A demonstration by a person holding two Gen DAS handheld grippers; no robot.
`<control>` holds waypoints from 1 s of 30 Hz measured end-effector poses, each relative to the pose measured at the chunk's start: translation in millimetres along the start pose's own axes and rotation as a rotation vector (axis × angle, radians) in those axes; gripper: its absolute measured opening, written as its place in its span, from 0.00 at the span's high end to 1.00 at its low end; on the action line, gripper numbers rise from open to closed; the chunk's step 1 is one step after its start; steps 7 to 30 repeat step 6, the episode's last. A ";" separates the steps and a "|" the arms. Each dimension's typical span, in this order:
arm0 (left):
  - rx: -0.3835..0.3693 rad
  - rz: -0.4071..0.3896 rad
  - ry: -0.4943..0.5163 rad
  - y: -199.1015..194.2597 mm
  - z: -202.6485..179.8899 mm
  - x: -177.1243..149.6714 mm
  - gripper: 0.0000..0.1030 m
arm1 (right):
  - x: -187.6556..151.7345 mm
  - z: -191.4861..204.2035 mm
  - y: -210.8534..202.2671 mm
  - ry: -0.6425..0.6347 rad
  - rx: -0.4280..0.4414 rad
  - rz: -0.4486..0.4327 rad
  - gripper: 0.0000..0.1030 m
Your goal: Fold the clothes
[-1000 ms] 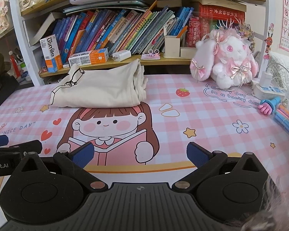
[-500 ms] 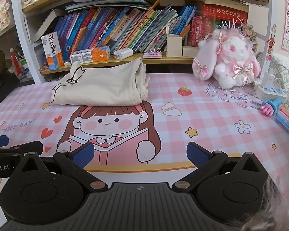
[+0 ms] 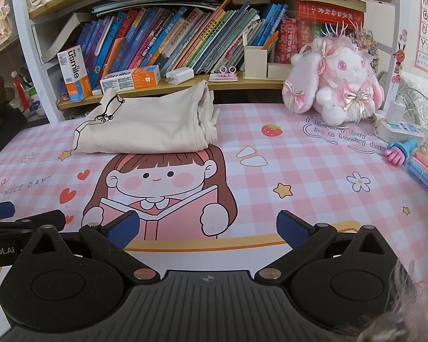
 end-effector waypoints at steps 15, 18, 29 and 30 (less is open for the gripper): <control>0.013 -0.004 -0.001 -0.2 1.2 -0.5 0.00 | -0.2 0.3 1.7 0.002 0.002 0.007 0.00; 0.013 -0.004 -0.001 -0.2 1.2 -0.5 0.00 | -0.2 0.3 1.7 0.002 0.002 0.007 0.00; 0.013 -0.004 -0.001 -0.2 1.2 -0.5 0.00 | -0.2 0.3 1.7 0.002 0.002 0.007 0.00; 0.013 -0.004 -0.001 -0.2 1.2 -0.5 0.00 | -0.2 0.3 1.7 0.002 0.002 0.007 0.00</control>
Point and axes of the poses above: each gripper's, at about its wrist camera, not at the fingertips, and y roughly the way its jaws point, z to its left, x to its top, the point moved 7 cm from there along y, roughly the way its jaws point, and after that the axes turned 6 degrees about -z, right-handed, at the moved point
